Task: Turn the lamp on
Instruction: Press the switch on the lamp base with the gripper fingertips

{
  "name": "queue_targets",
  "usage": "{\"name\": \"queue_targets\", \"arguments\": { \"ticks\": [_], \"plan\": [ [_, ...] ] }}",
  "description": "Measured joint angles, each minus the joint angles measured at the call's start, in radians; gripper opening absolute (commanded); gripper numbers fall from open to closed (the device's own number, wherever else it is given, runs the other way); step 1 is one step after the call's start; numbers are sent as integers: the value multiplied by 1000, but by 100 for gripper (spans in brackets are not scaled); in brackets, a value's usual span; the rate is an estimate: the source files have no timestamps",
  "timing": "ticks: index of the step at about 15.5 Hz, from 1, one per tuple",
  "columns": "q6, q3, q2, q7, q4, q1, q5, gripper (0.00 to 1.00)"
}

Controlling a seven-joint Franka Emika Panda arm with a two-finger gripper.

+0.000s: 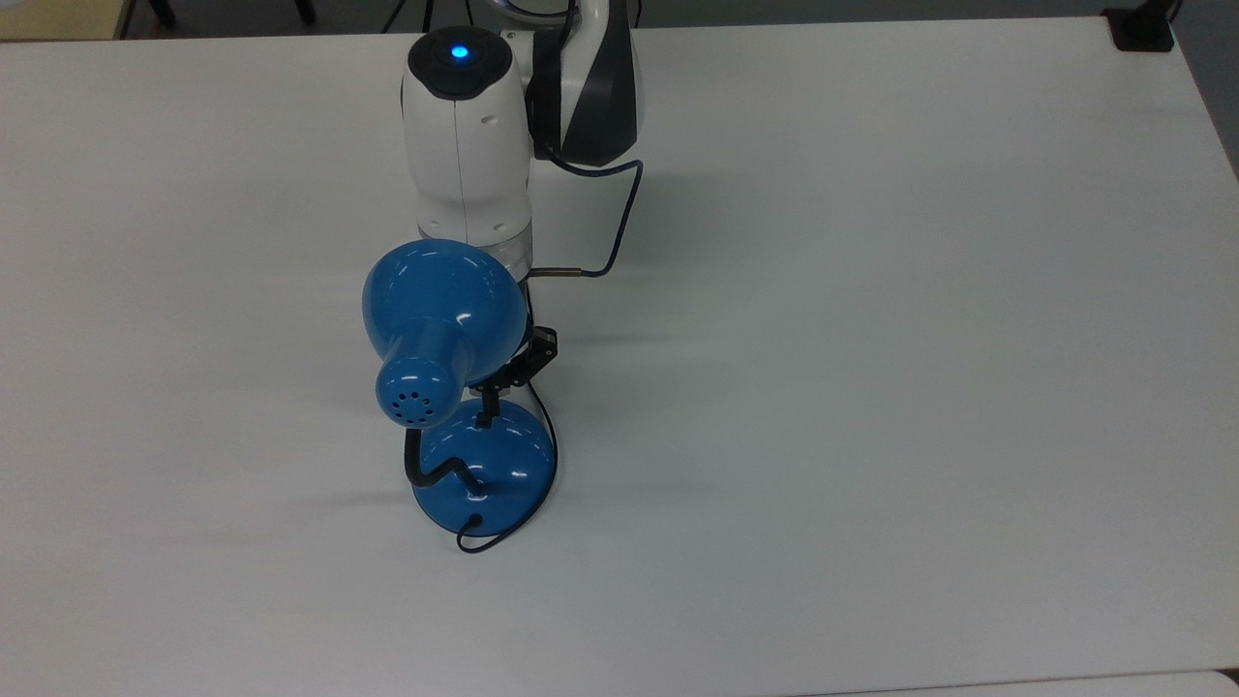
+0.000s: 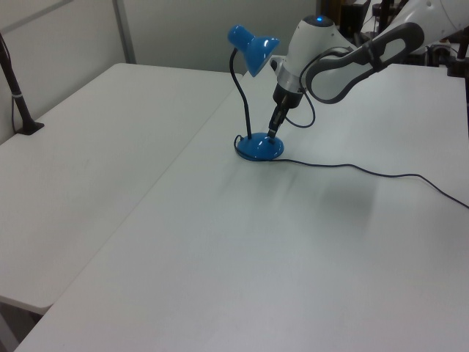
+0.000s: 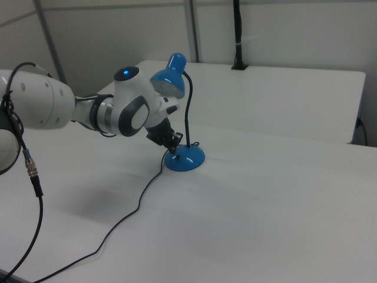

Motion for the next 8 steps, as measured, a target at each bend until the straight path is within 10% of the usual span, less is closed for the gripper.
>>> {"name": "queue_targets", "arguments": {
  "ticks": [8],
  "plan": [
    [88, 0, 45, 0, 1, 3, -7, 0]
  ]
}}
